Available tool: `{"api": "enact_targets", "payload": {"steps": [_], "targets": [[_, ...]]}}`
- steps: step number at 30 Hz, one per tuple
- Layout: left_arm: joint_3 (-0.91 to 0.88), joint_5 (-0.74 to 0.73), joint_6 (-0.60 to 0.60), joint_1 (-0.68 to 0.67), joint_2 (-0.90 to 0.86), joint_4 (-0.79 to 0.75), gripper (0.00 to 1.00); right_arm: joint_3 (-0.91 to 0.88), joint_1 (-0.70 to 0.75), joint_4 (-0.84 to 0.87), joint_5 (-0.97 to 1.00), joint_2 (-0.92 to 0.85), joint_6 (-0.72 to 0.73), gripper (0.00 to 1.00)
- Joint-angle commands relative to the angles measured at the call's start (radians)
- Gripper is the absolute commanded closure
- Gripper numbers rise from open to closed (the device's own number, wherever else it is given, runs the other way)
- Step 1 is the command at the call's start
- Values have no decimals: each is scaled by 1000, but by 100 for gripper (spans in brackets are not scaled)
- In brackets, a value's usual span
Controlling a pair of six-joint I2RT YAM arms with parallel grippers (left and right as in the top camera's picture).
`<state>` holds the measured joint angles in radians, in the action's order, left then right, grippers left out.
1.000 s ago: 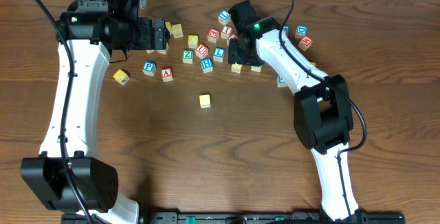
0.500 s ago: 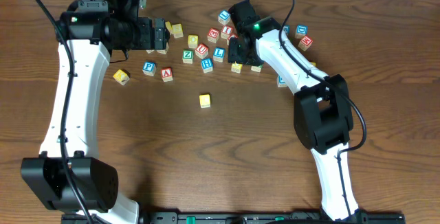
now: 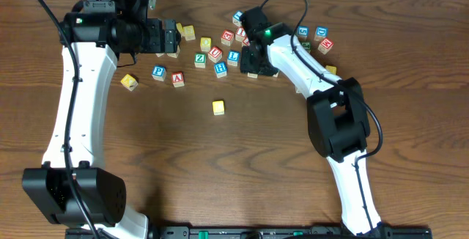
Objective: Spell out CORL
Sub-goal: 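Carry the O block and set it right of the C block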
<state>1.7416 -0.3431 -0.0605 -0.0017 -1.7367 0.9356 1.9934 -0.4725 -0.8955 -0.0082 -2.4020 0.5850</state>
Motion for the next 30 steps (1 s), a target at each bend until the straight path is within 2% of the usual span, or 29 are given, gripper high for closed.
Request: {"api": "enact_targets", "payload": {"steps": [1,3,11,16,20,23,25,30], "targets": [[27,-15,-14,2,-6,2,2,0,-10,-11,1,-19,32,53],[27,-15,-14,2,-6,2,3,0,-11,-14,2,-23,32,55],[27,-15,-14,2,-6,2,2,0,-14,-14,2,-24,32,74],[27,-15,-14,2,-6,2,2,2,-11,-14,2,-24,31,82],[27,-15,-14,2,-6,2,2,8,-3,-21,-18,7,7,81],[27,-15,-14,2,-6,2,2,8,-3,-48,-60,88,-64,81],[27,-15,-14,2,-6,2,2,8,-10,-82,-82,133,-116,81],[27,-15,-14,2,-6,2,2,5,-69,-239,-80,153,-138,81]]}}
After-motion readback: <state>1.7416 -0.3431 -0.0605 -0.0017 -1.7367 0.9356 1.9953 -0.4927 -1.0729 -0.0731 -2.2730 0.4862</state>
